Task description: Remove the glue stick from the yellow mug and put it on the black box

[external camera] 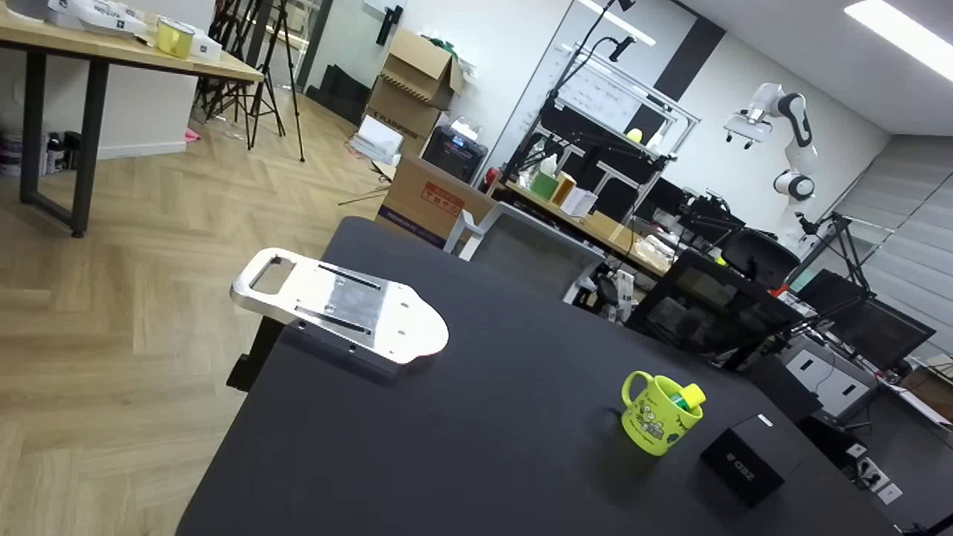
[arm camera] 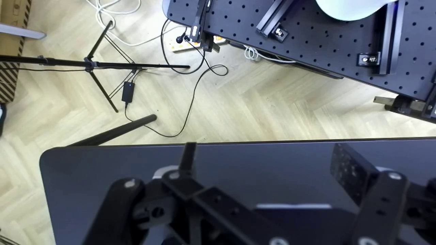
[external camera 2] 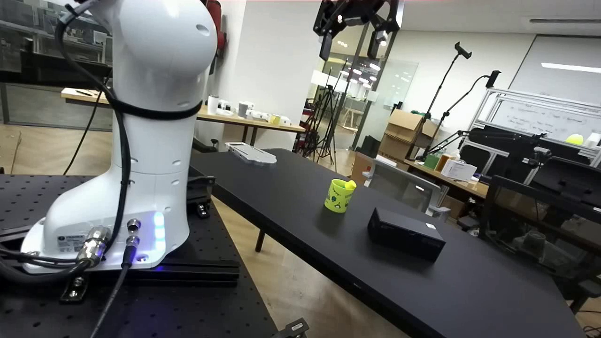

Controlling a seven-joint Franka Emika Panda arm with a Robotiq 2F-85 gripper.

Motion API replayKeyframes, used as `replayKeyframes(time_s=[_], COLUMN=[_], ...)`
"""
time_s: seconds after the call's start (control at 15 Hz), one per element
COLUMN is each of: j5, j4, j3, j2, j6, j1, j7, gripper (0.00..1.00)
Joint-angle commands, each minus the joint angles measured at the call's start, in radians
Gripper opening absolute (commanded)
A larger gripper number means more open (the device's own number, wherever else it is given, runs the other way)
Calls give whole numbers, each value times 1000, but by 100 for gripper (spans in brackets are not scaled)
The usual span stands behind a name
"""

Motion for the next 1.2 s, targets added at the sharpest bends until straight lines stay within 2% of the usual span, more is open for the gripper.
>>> replayKeyframes(time_s=[0.0,0.27,0.53,0.73,0.93,1.13], j5=[-17,9,19,45,87,194], j4=[59,128,222,337,502,661], j3=[-51,-93,-60,-21,12,36], j2=[126,359,618,817,1014,1163], j6=[118,327,438,441,390,318], j1=[27,6,-33,-31,-11,20], j7=[19,40,177,348,502,614], gripper=[100,100,100,100,100,100])
